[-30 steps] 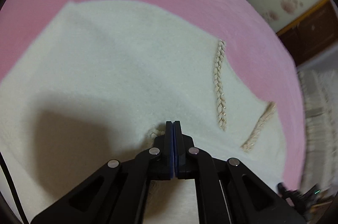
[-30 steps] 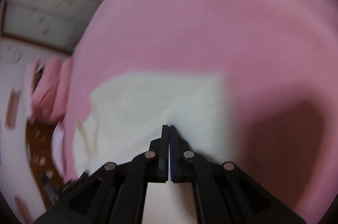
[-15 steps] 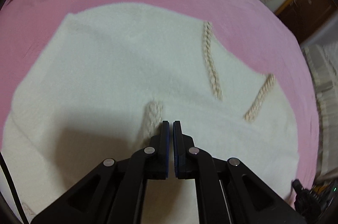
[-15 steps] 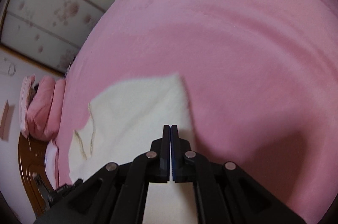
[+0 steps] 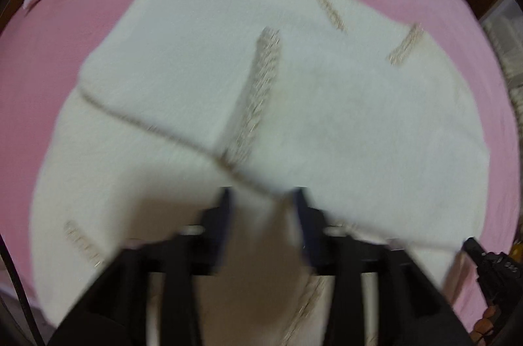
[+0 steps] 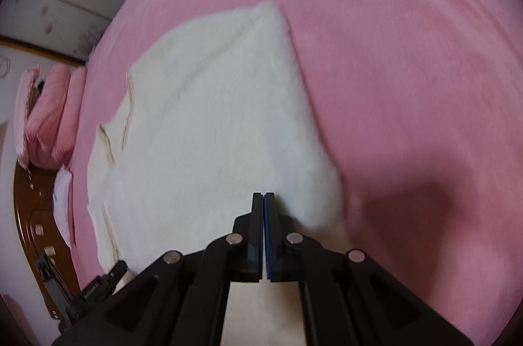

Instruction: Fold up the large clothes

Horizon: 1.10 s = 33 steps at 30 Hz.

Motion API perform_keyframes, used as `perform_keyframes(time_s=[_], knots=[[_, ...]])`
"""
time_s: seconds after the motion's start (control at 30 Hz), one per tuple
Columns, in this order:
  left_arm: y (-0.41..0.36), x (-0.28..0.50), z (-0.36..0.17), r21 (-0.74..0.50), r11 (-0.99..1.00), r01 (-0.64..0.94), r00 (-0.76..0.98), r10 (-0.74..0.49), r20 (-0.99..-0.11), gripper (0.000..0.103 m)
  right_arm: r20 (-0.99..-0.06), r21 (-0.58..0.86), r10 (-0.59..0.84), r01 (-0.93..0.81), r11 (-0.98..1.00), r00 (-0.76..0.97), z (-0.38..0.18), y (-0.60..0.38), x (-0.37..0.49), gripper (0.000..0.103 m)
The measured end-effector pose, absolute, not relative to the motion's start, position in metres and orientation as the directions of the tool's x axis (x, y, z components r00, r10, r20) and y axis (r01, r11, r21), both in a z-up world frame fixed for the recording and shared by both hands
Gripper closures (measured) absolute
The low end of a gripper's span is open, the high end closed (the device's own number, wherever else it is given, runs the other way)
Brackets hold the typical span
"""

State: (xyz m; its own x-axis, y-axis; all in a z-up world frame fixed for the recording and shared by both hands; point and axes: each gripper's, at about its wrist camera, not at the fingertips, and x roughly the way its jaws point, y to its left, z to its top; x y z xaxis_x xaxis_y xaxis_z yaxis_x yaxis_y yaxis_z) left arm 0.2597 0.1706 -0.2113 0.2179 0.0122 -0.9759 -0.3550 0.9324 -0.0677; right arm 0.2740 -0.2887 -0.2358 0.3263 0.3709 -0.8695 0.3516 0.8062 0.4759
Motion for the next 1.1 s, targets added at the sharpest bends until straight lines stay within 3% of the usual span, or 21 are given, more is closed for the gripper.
perform_keyframes(time_s=[0.13, 0.2, 0.23, 0.27, 0.33, 0.37, 0.4, 0.63, 0.87, 1.1], knots=[[0.167, 0.236, -0.189, -0.055, 0.947, -0.315, 0.180, 0.002, -0.984, 0.035, -0.889, 0.451, 0.390, 0.303, 0.840, 0.241, -0.223, -0.267, 0.249, 0.103], [0.165, 0.228, -0.179, -0.027, 0.956, -0.291, 0.157, 0.020, -0.987, 0.019, -0.894, 0.445, 0.402, 0.280, 0.851, 0.199, -0.218, -0.254, 0.237, 0.102], [0.163, 0.224, -0.174, -0.019, 0.961, -0.275, 0.158, 0.025, -0.987, 0.018, -0.901, 0.432, 0.398, 0.260, 0.864, 0.174, -0.216, -0.245, 0.231, 0.101], [0.162, 0.220, -0.169, -0.017, 0.967, -0.255, 0.164, 0.026, -0.986, 0.017, -0.906, 0.421, 0.394, 0.236, 0.876, 0.155, -0.213, -0.236, 0.225, 0.094], [0.159, 0.213, -0.160, -0.006, 0.976, -0.216, 0.169, 0.031, -0.985, 0.014, -0.915, 0.400, 0.382, 0.178, 0.899, 0.127, -0.207, -0.215, 0.216, 0.057], [0.158, 0.210, -0.156, 0.001, 0.980, -0.197, 0.173, 0.036, -0.984, 0.011, -0.920, 0.388, 0.371, 0.151, 0.909, 0.129, -0.202, -0.206, 0.211, 0.029], [0.158, 0.207, -0.153, 0.003, 0.984, -0.180, 0.178, 0.035, -0.983, 0.008, -0.920, 0.382, 0.363, 0.131, 0.915, 0.147, -0.197, -0.201, 0.204, 0.021], [0.168, 0.167, -0.136, -0.002, 0.999, -0.053, 0.182, 0.008, -0.983, 0.006, -0.887, 0.370, 0.344, 0.027, 0.929, 0.309, -0.168, -0.169, 0.159, 0.021], [0.207, 0.116, -0.116, -0.019, 0.999, 0.039, 0.182, -0.026, -0.983, 0.006, -0.819, 0.433, 0.338, 0.113, 0.894, 0.463, -0.146, -0.139, 0.108, 0.021], [0.255, 0.066, -0.102, -0.023, 1.000, 0.017, 0.201, -0.026, -0.979, 0.005, -0.780, 0.485, 0.347, 0.152, 0.861, 0.521, -0.122, -0.127, 0.050, 0.021]])
